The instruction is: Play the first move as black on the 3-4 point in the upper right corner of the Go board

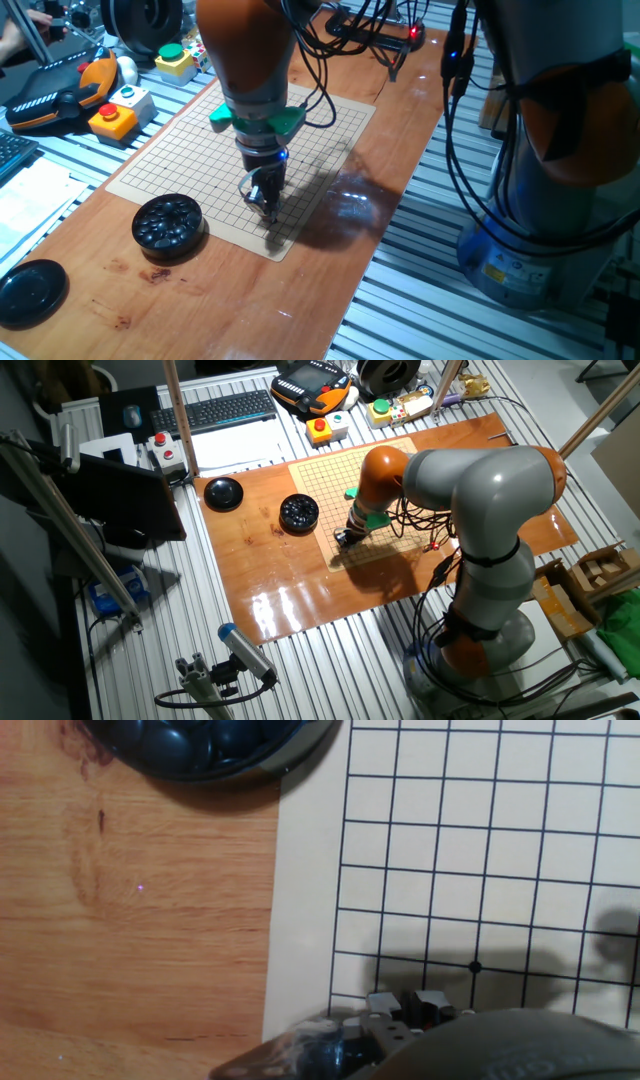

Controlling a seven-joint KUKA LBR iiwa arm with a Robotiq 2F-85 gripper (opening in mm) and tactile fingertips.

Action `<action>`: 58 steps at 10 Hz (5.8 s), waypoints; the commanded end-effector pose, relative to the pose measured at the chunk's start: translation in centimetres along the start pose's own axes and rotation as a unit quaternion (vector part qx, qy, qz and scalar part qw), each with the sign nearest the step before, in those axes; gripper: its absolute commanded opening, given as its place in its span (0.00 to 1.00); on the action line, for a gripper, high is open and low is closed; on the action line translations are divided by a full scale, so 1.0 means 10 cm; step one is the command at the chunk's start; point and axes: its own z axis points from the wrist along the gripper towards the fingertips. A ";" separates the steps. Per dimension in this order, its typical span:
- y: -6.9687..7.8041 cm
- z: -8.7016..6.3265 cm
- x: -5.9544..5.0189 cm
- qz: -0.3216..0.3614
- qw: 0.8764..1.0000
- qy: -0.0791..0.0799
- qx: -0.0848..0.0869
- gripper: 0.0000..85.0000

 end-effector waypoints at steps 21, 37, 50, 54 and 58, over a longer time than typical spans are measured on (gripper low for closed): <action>-0.02 0.01 -0.01 -0.008 0.999 -0.036 0.030 0.27; -0.04 0.04 -0.01 -0.013 0.998 -0.042 0.041 0.33; 0.01 -0.66 -0.35 0.072 0.995 -0.007 0.065 0.01; -0.05 -1.08 -0.61 0.112 0.991 0.006 0.073 0.01; -0.29 -1.42 -0.63 0.137 0.987 -0.012 0.084 0.01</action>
